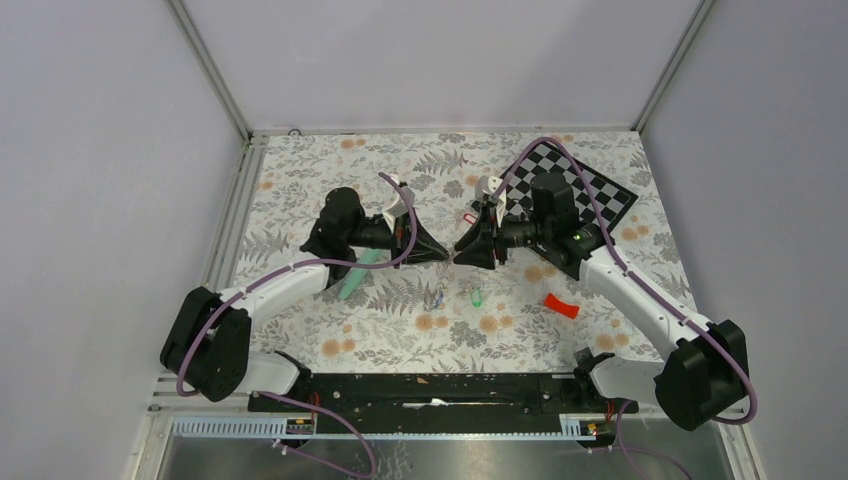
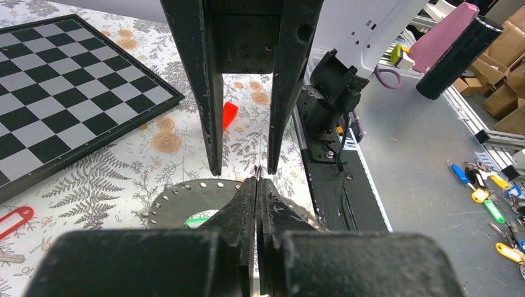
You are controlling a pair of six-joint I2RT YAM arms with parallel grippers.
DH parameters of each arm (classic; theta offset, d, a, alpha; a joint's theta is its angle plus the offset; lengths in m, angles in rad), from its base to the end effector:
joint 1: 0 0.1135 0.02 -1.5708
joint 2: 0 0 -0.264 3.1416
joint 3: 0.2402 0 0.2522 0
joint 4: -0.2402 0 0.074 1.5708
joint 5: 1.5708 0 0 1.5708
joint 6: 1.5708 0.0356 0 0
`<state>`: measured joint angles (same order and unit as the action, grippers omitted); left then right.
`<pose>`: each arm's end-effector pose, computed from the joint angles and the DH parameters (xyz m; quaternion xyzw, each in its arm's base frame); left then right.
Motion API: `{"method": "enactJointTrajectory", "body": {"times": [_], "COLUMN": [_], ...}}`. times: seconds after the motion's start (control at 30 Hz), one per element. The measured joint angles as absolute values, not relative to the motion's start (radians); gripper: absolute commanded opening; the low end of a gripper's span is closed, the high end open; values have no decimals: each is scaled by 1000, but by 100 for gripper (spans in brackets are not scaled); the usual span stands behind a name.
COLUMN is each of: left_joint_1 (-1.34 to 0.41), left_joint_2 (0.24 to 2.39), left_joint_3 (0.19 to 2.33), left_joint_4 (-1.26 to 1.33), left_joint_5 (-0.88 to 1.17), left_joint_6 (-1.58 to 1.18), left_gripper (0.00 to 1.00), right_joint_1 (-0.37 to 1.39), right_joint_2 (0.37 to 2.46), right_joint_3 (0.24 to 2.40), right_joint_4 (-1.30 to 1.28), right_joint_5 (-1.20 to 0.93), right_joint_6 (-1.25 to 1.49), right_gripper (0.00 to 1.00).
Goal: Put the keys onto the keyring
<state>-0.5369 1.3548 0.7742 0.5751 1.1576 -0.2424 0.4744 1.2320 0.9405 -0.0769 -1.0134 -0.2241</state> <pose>0.2320 -0.1761 0.2867 0.4687 0.5305 -0.5830 0.3987 0.2270 0.1505 0.3161 -0.5047 0.5836 0.4588 0.4407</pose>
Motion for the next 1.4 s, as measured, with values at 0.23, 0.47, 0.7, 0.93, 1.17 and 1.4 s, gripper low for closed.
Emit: {"method": "enactJointTrajectory", "body": {"times": [0.23, 0.47, 0.7, 0.93, 1.17, 1.4], "left_joint_1": [-547, -549, -549, -550, -554, -602], "left_joint_2": [1366, 1370, 1370, 1370, 1371, 1385], "left_joint_3": [774, 774, 764, 823, 926, 943], "left_joint_4": [578, 578, 574, 342, 174, 66], "left_joint_5": [1156, 1145, 1136, 1078, 1042, 1036], "left_joint_6": [-245, -245, -225, -34, 150, 283], "left_gripper": [0, 0, 24, 47, 45, 32], "right_joint_1": [491, 498, 501, 521, 586, 604], "right_joint_2": [1243, 1243, 1243, 1243, 1243, 1245], "right_joint_3": [941, 941, 952, 1064, 1104, 1108], "right_joint_4": [-78, -79, -128, -324, -424, -468], "right_joint_5": [-1014, -1018, -1002, -859, -713, -631], "right_joint_6": [-237, -247, -291, -434, -507, -519], "right_gripper": [35, 3, 0, 0, 0, 0]}}
